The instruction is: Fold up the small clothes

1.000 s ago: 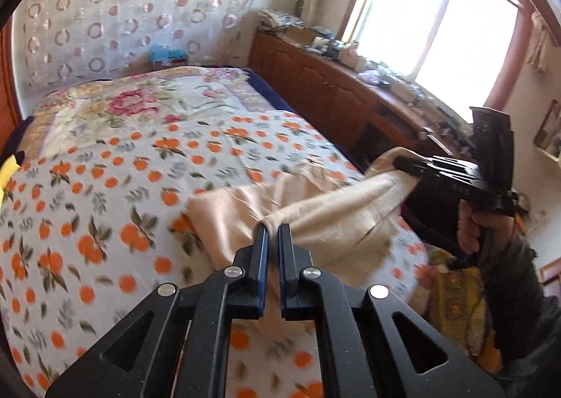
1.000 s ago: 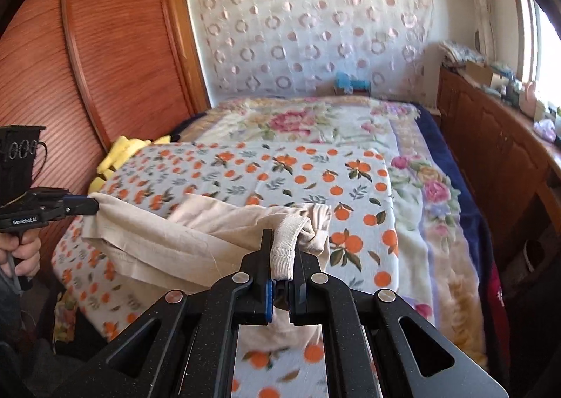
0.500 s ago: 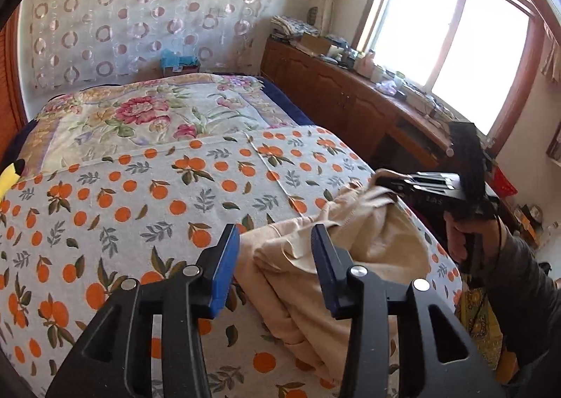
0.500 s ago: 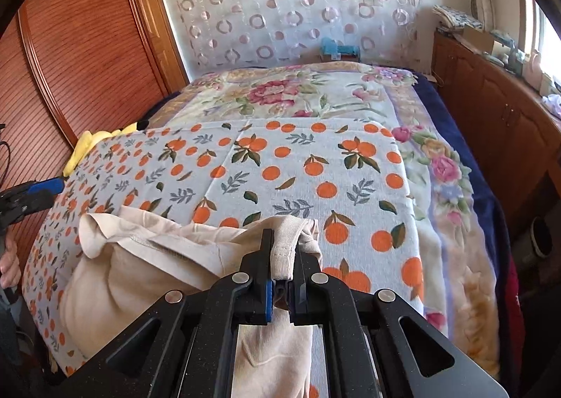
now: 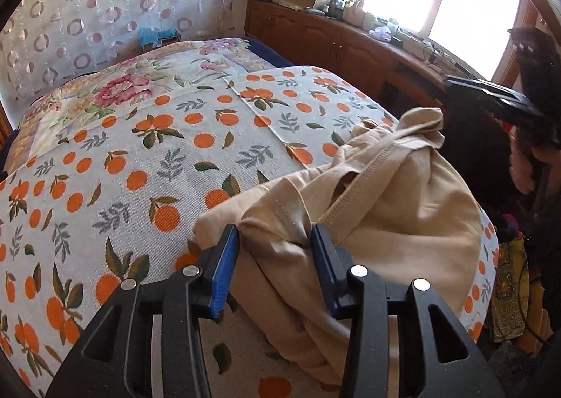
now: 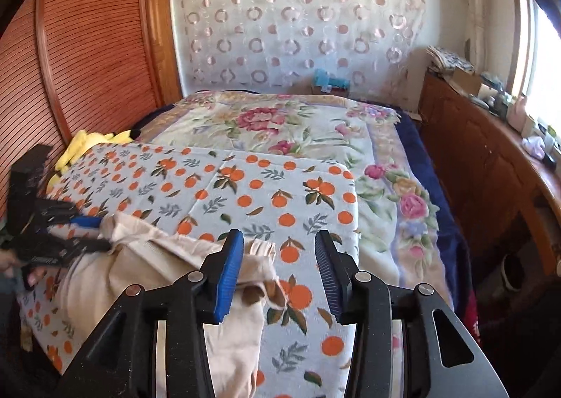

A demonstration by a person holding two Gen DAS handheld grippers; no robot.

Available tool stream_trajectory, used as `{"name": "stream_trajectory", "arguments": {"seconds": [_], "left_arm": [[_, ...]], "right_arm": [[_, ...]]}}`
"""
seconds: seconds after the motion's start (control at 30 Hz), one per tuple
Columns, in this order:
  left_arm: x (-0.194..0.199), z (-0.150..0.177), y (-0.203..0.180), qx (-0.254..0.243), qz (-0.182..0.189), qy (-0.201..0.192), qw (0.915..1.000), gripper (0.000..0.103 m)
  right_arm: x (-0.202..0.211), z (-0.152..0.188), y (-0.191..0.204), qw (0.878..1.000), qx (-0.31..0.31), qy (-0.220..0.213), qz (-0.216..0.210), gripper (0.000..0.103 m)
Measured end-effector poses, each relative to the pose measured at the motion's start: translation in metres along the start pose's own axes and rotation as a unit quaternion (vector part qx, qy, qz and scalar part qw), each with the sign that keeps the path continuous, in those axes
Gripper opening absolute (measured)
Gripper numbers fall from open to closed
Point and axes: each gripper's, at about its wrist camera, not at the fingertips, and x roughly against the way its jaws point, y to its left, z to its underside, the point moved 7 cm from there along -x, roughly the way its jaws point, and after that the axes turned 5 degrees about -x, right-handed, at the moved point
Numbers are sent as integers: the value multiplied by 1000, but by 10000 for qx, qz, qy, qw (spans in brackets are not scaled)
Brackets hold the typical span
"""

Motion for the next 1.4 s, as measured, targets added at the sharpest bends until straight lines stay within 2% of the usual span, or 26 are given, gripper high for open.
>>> {"name": "stream_trajectory", "arguments": {"seconds": [0.13, 0.33, 0.43, 0.57, 0.7, 0.8, 0.93, 1.07, 1.2, 1.23, 1.27, 1.3, 1.37, 1.4], "left_arm": [[-7, -8, 11, 21, -150, 16, 9999, 44], [-18, -5, 31, 279, -448, 184, 9984, 44], [-14, -4, 35, 343, -453, 113, 9983, 44], [6, -10, 42, 549, -512, -181, 9970, 44], [23, -18, 44, 621, -552, -348, 9959, 44], [25, -18, 35, 507, -352, -341, 9975, 46], [11, -12, 18, 281, -56, -182, 9994, 46], [-12, -5, 5, -30, 81, 186, 9998, 46], [-26, -8, 7, -53, 46, 206, 9998, 46], [-27, -10, 10, -90, -97, 159, 9998, 42], [-29, -13, 15, -110, -343, 125, 9993, 35], [-31, -14, 21, -4, -408, 143, 9991, 6], [-31, -15, 27, 285, -133, 146, 9994, 4], [-28, -15, 29, 275, -139, 103, 9995, 4]], "right_arm": [[7, 27, 8, 9989, 228, 249, -318, 48], [-13, 57, 8, 9957, 437, 725, -381, 48], [-32, 53, 6, 9951, 355, 796, -471, 48], [-53, 31, 8, 9956, 165, 625, -684, 48], [-83, 21, -1, 9969, 136, 657, -410, 48], [-98, 24, -9, 9963, -39, 826, -215, 48], [-90, 23, -7, 9969, -137, 735, -232, 48], [-76, 25, -10, 9969, -251, 684, -288, 48], [-77, 32, -5, 9953, -301, 812, -437, 48], [-79, 34, -3, 9950, -297, 840, -444, 48], [-80, 33, -3, 9949, -288, 853, -447, 48], [-81, 34, -2, 9947, -289, 864, -469, 48], [-83, 34, -3, 9941, -345, 885, -523, 48], [-84, 34, -4, 9938, -368, 893, -543, 48]]}}
